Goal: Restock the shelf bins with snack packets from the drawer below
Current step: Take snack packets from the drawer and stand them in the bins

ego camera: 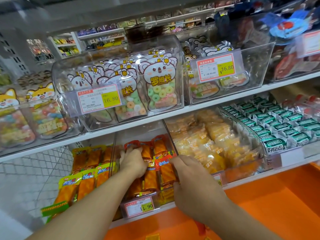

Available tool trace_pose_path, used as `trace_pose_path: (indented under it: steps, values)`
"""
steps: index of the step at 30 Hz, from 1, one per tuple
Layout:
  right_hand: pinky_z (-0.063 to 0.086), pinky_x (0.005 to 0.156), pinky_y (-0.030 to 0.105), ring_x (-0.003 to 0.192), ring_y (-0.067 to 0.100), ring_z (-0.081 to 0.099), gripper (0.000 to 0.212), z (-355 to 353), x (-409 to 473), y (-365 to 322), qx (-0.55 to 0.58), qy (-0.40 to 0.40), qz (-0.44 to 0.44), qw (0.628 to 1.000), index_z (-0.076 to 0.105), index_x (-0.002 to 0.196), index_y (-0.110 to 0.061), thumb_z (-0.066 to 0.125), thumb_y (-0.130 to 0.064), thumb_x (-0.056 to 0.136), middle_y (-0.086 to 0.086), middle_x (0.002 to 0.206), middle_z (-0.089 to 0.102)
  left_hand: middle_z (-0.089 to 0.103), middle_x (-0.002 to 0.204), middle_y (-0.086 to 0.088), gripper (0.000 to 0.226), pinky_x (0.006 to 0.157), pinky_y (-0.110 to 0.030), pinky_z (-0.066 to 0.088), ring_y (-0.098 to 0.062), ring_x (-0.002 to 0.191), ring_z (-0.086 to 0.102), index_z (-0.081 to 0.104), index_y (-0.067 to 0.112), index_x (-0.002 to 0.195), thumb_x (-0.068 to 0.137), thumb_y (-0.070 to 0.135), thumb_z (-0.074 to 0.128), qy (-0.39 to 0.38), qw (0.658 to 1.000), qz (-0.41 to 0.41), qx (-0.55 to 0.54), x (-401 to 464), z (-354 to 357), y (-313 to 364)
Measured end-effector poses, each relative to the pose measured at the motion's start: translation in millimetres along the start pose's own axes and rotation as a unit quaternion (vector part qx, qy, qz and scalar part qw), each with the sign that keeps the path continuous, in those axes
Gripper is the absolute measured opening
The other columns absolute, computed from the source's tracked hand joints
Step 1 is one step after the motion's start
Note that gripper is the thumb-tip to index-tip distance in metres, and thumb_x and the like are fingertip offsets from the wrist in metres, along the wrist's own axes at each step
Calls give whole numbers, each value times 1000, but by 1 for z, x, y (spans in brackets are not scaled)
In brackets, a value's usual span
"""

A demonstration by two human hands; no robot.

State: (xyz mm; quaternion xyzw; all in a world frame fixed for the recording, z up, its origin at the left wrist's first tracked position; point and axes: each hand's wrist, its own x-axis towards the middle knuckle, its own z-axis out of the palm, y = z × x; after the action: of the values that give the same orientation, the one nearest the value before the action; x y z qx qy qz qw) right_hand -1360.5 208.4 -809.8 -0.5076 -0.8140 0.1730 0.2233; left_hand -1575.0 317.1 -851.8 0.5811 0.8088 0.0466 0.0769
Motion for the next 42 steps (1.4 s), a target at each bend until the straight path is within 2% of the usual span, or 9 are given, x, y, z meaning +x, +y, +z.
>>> trace_pose_path:
  steps: [4, 7, 12, 17, 21, 25, 31, 37, 42]
  values:
    - [36, 116, 28, 135, 12, 35, 58, 0, 1, 0, -1, -4, 4, 1000, 40, 147, -27, 56, -13, 94, -12, 145, 43, 35, 163, -9, 75, 124, -48, 26, -37, 150, 28, 36, 33, 158, 93, 50, 68, 12, 999, -15, -33, 7, 11, -1]
    - [37, 116, 28, 135, 12, 36, 56, -1, 1, 0, 0, -6, 5, 1000, 41, 146, -27, 56, -13, 94, -12, 144, 44, 39, 161, -7, 84, 122, -46, 28, -36, 149, 32, 35, 32, 159, 88, 52, 74, 5, 996, -26, -81, 9, 12, -2]
    - [39, 116, 30, 135, 12, 35, 57, -1, 0, -1, 3, -5, 10, 1000, 40, 147, -27, 56, -13, 94, -12, 145, 44, 45, 158, -7, 103, 120, -44, 38, -34, 145, 42, 36, 28, 159, 72, 35, 92, -25, 995, -13, -96, 9, 6, -11]
    - [36, 119, 31, 139, 12, 33, 59, -2, -1, -2, -2, -10, 12, 1000, 38, 150, -27, 57, -14, 95, -12, 148, 42, 53, 153, -6, 91, 117, -41, 42, -30, 141, 48, 44, 25, 155, 76, 26, 91, 3, 992, -11, -122, 7, 6, -10]
    - [36, 119, 30, 139, 11, 33, 60, -1, 0, -2, -2, -8, 10, 1000, 38, 150, -28, 57, -14, 95, -13, 148, 42, 56, 150, -7, 80, 117, -46, 43, -32, 140, 49, 47, 25, 153, 83, 30, 85, 36, 991, -4, -131, 5, 15, -9]
    - [34, 121, 30, 142, 12, 31, 59, -1, 0, -2, -7, -9, 9, 1000, 37, 151, -28, 57, -15, 96, -13, 150, 41, 54, 151, -8, 69, 118, -44, 39, -35, 140, 43, 48, 25, 153, 91, 37, 77, 58, 992, -3, -109, 3, 16, -5]
    - [34, 120, 31, 141, 12, 31, 57, 0, 0, -1, -7, -8, 6, 1000, 38, 149, -27, 56, -16, 97, -12, 149, 42, 43, 159, -5, 82, 120, -48, 33, -39, 146, 31, 33, 34, 159, 90, 45, 74, 24, 997, 27, -71, -6, 7, -5]
    - [32, 122, 31, 142, 13, 29, 59, 2, 0, 0, -15, -10, -2, 1000, 37, 151, -27, 57, -16, 96, -12, 150, 41, 48, 156, -6, 76, 117, -44, 33, -36, 148, 29, 30, 37, 159, 95, 49, 68, 5, 999, 14, -48, -13, -1, 5]
    - [33, 121, 31, 140, 12, 31, 57, 3, 0, 2, -20, -6, -8, 1000, 40, 148, -27, 59, -18, 96, -13, 148, 43, 45, 156, -10, 76, 119, -46, 30, -37, 149, 27, 28, 43, 159, 94, 49, 68, -14, 997, 1, -74, -12, -2, 6]
